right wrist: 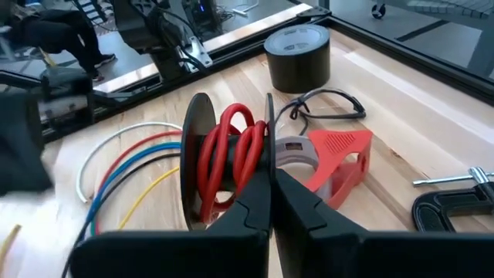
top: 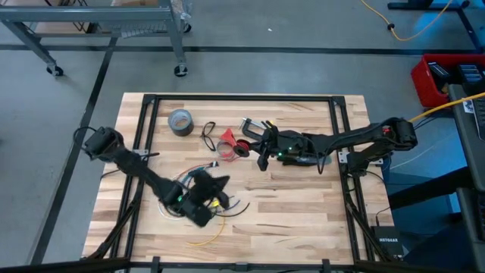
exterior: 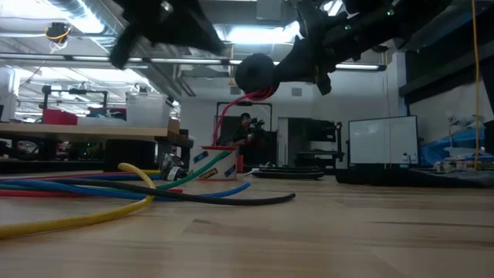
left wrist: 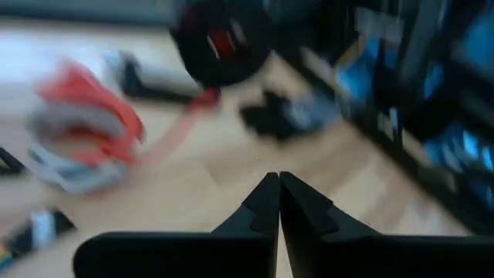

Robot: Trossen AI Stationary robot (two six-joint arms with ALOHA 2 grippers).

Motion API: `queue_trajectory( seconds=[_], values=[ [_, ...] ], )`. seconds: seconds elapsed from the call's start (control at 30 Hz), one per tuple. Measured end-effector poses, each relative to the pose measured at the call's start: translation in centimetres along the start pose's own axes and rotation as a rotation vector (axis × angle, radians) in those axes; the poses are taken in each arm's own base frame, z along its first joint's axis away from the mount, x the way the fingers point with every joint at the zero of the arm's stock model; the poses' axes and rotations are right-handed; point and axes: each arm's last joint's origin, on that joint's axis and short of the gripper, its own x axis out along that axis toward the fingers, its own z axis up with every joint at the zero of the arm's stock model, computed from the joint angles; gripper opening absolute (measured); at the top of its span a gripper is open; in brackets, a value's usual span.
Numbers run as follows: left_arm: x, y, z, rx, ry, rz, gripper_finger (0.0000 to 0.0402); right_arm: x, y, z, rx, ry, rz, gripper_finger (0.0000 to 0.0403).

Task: Coil cords
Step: Coil the orange wire on the spool

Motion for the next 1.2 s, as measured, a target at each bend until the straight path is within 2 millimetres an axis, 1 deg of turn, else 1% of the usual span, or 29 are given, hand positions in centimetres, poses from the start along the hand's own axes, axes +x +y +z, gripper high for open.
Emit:
queue_trajectory(
  seconds=[0.1,0.17,0.2,0.27,0.33,0.4,0.47,0.53,0.67,0.83,1.03,1.2],
  values=[
    [-2.1,0.3,-0.6,-0.013,-0.219,0.033,0.0002,-0.2,0.1,0.2,0.002,-0.002,0.024,0.0005],
    [-3.6,0.9,-1.1,0.005,-0.33,0.036,0.0003,-0.3,0.1,0.3,0.003,-0.008,0.027,0.0005],
    [-4.2,1.3,-1.4,0.007,-0.356,0.025,0.0003,-0.4,0.1,0.3,0.003,-0.007,0.027,0.0005],
    [-5.0,2.5,-2.2,-0.011,-0.356,-0.006,0.0002,-0.4,0.2,0.4,0.004,-0.008,0.048,0.0005],
    [-5.3,4.0,-2.9,-0.041,-0.338,-0.025,0.0001,-0.5,0.3,0.5,0.005,-0.004,0.075,0.0005],
    [-5.0,5.4,-3.4,-0.103,-0.333,-0.031,0.0004,-0.6,0.5,0.7,0.008,-0.014,0.119,0.0005],
    [-4.5,6.3,-3.6,-0.172,-0.336,-0.029,0.0004,-0.6,0.7,0.9,0.016,-0.024,0.175,0.0005],
    [-3.9,6.7,-3.6,-0.202,-0.324,-0.01,0.0004,-0.6,0.9,1.2,0.036,-0.039,0.225,0.0005],
    [-3.0,6.6,-3.7,-0.187,-0.213,0.052,0.0008,-0.7,1.1,1.5,0.044,-0.068,0.251,0.0005],
    [-1.8,5.3,-3.7,-0.171,-0.073,0.061,0.003,-0.7,1.1,1.7,0.047,-0.085,0.254,0.0005],
    [-0.9,3.7,-3.1,-0.052,-0.059,0.007,0.0058,-0.7,1.1,1.7,0.048,-0.087,0.255,0.0005],
    [-0.2,3.4,-2.7,0.013,-0.046,0.001,0.0083,-0.7,1.1,1.7,0.048,-0.089,0.256,0.0005]
  ],
)
